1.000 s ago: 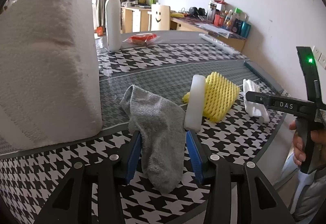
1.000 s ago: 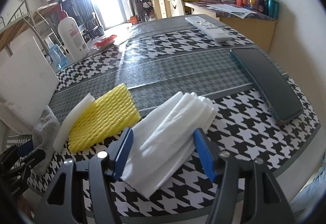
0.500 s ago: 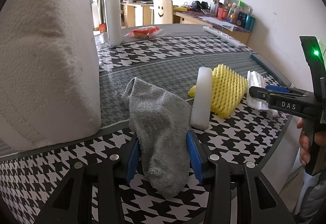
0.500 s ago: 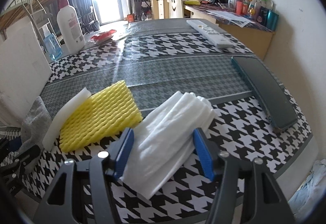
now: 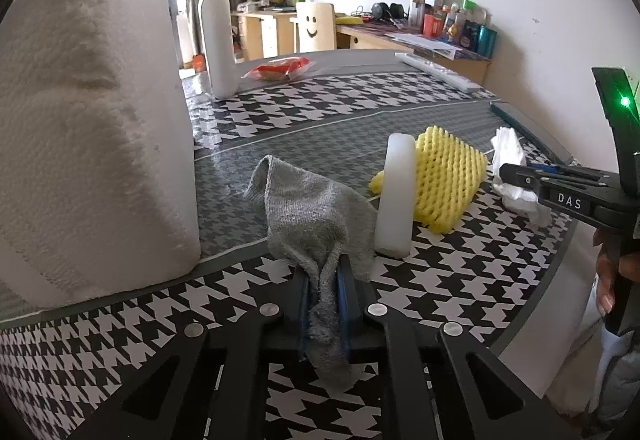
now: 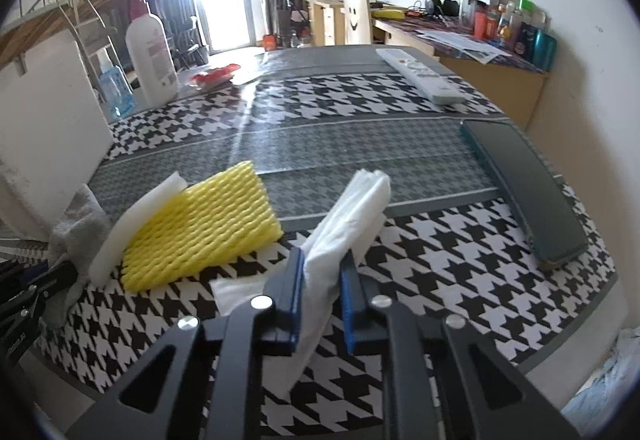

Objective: Organize soft objects

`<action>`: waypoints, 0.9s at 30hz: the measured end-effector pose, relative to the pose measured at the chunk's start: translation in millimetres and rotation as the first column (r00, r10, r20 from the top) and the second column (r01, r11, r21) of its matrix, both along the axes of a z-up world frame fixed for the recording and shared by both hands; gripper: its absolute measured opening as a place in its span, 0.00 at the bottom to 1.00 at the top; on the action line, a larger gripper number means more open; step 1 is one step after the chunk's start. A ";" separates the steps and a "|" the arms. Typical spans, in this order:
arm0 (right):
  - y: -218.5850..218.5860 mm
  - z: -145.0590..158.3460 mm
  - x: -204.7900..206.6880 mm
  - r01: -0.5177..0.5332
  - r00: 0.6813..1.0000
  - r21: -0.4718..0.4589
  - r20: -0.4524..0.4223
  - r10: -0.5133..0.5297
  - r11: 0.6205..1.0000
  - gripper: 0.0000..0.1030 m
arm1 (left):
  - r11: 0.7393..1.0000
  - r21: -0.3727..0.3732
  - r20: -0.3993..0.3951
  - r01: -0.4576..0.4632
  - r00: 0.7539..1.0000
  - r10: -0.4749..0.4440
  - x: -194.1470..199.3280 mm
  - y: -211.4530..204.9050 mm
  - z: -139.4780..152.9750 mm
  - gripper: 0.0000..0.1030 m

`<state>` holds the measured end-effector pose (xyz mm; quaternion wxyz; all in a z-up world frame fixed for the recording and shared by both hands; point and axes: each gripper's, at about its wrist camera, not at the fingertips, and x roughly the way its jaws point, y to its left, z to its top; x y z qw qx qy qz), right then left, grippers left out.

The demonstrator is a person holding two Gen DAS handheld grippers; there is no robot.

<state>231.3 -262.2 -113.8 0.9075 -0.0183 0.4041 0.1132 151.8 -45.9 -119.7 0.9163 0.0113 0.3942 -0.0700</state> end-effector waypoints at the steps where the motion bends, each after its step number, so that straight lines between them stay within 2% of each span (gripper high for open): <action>1: -1.7 0.9 -0.1 0.000 1.000 0.011 0.000 0.000 1.000 0.19 | 1.000 -0.004 0.007 0.004 1.000 -0.004 -1.5 0.7 1.9 0.12; 9: -8.0 13.6 -6.5 -0.022 1.000 0.092 0.022 0.020 0.996 0.19 | 1.000 0.000 0.065 0.030 0.997 -0.030 -11.5 1.6 17.8 0.11; 19: -3.6 36.1 -18.7 -0.059 0.995 0.109 0.083 0.050 0.992 0.19 | 0.999 -0.015 0.131 0.031 0.991 -0.029 -19.1 5.8 42.9 0.11; 21: -1.9 36.7 -18.8 -0.066 0.995 0.103 0.085 0.057 0.992 0.12 | 0.999 -0.018 0.147 0.031 0.989 -0.028 -20.8 6.3 47.4 0.11; 27: -2.4 38.1 -20.1 -0.070 0.994 0.107 0.091 0.060 0.992 0.07 | 0.999 -0.023 0.184 0.033 0.983 -0.029 -24.1 8.2 58.0 0.11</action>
